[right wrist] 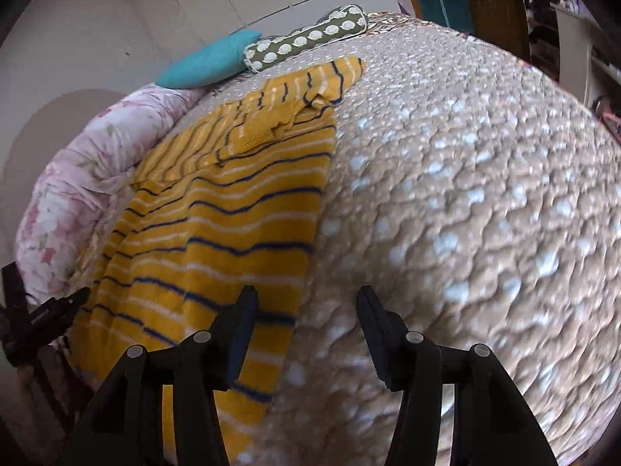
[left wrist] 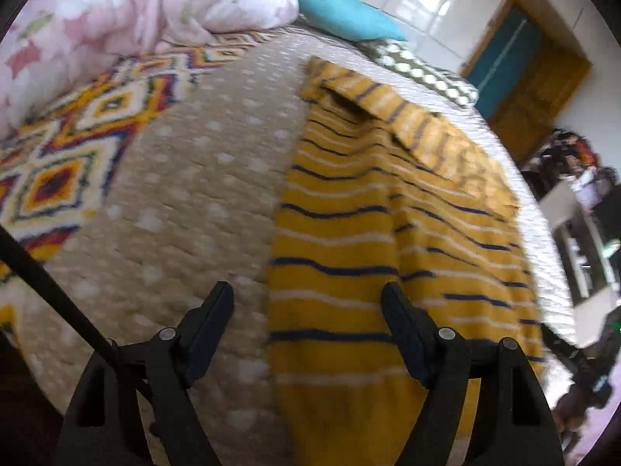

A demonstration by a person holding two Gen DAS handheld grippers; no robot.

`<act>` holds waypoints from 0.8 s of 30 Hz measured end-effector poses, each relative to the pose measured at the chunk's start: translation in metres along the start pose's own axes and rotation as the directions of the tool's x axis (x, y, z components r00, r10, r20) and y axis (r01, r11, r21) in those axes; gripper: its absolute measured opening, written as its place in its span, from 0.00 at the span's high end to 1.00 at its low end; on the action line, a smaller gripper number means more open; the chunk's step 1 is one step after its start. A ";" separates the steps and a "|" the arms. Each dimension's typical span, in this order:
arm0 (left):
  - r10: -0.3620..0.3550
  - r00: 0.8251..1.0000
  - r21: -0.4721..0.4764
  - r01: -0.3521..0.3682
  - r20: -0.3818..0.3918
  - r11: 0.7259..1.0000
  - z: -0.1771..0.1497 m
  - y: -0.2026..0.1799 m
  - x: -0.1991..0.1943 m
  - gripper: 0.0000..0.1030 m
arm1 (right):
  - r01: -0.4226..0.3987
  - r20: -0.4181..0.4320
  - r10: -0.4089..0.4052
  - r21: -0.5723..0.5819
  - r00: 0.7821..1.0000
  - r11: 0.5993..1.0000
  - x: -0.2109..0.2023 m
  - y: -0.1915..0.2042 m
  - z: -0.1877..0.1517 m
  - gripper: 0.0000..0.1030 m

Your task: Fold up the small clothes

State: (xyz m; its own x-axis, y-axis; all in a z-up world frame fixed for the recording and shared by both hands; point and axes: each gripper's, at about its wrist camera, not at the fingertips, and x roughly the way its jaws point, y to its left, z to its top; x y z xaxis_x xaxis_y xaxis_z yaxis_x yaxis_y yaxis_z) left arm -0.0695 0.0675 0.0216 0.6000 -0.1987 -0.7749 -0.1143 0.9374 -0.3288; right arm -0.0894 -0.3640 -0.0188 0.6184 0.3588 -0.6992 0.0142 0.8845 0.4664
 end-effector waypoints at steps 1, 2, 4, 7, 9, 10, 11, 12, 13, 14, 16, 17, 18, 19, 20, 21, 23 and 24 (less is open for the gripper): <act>-0.066 0.998 -0.013 0.065 -0.022 0.998 -0.001 -0.002 0.001 0.29 | -0.026 -0.004 0.026 0.011 1.000 1.000 -0.001 0.000 -0.004 0.44; -0.108 0.993 -0.023 0.108 -0.039 0.994 -0.001 -0.006 0.004 0.39 | -0.061 -0.002 0.061 0.027 0.998 0.998 -0.002 0.001 -0.009 0.44; -0.130 0.989 -0.018 0.129 -0.073 0.991 -0.004 -0.014 0.008 0.66 | -0.111 0.002 0.111 0.047 0.994 0.993 -0.003 0.003 -0.016 0.45; -0.052 0.995 0.031 0.055 -0.091 0.998 -0.007 -0.026 0.010 0.93 | -0.187 -0.030 0.189 0.066 0.982 0.980 0.003 0.012 -0.026 0.70; -0.021 0.997 0.039 0.024 -0.078 0.999 -0.007 -0.029 0.001 0.93 | -0.225 -0.068 0.230 0.073 0.971 0.972 0.007 0.016 -0.028 0.92; -0.013 0.998 0.046 0.016 -0.069 0.999 -0.008 -0.029 -0.005 0.93 | -0.234 -0.070 0.241 0.089 0.968 0.968 0.004 0.014 -0.027 0.92; -0.009 0.998 0.054 0.013 -0.062 0.998 -0.008 -0.029 -0.011 0.93 | -0.235 -0.069 0.242 0.095 0.968 0.967 -0.002 0.011 -0.027 0.92; -0.006 0.998 0.061 0.009 -0.055 0.998 -0.012 -0.029 -0.022 0.93 | -0.231 -0.069 0.238 0.092 0.969 0.969 -0.007 0.008 -0.029 0.93; -0.004 0.999 0.064 0.007 -0.052 0.998 -0.014 -0.026 -0.029 0.93 | -0.223 -0.067 0.229 0.084 0.971 0.971 -0.016 0.005 -0.033 0.93; 0.000 0.999 0.065 0.003 -0.053 0.998 -0.017 -0.025 -0.034 0.94 | -0.217 -0.065 0.222 0.078 0.973 0.973 -0.024 0.001 -0.036 0.95; 0.015 0.998 0.077 -0.011 -0.060 0.997 -0.028 -0.023 -0.044 0.94 | -0.203 -0.074 0.209 0.076 0.975 0.976 -0.040 -0.009 -0.046 0.97; 0.033 0.998 0.085 -0.028 -0.062 0.996 -0.033 -0.022 -0.046 0.93 | -0.197 -0.081 0.204 0.080 0.976 0.977 -0.046 -0.011 -0.052 0.97; 0.055 0.997 0.098 -0.048 -0.062 0.994 -0.040 -0.021 -0.048 0.94 | -0.183 -0.095 0.190 0.081 0.977 0.980 -0.050 -0.014 -0.060 0.99; 0.071 0.996 0.110 -0.064 -0.061 0.992 -0.044 -0.020 -0.048 0.93 | -0.155 -0.113 0.161 0.064 0.980 0.986 -0.052 -0.015 -0.065 0.99; 0.076 0.995 0.119 -0.068 -0.062 0.991 -0.047 -0.019 -0.049 0.93 | -0.116 -0.131 0.118 0.029 0.984 0.993 -0.053 -0.013 -0.072 0.99; 0.072 0.996 0.127 -0.065 -0.056 0.990 -0.050 -0.018 -0.052 0.93 | -0.079 -0.146 0.077 -0.010 0.986 0.997 -0.055 -0.011 -0.078 0.99; 0.086 0.996 0.143 -0.080 -0.032 0.986 -0.052 -0.020 -0.060 0.84 | -0.034 -0.140 0.027 -0.045 0.990 0.998 -0.061 -0.009 -0.081 0.99; 0.108 0.994 0.160 -0.105 -0.007 0.982 -0.053 -0.022 -0.066 0.76 | -0.021 -0.130 0.014 -0.051 0.991 0.998 -0.064 -0.009 -0.080 0.98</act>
State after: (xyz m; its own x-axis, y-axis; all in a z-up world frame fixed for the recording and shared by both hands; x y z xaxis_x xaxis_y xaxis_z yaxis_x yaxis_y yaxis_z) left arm -0.1482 0.0446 0.0517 0.5784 -0.0986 -0.8098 -0.0490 0.9867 -0.1551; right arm -0.1919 -0.3709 -0.0211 0.5112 0.4072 -0.7569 -0.0389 0.8907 0.4529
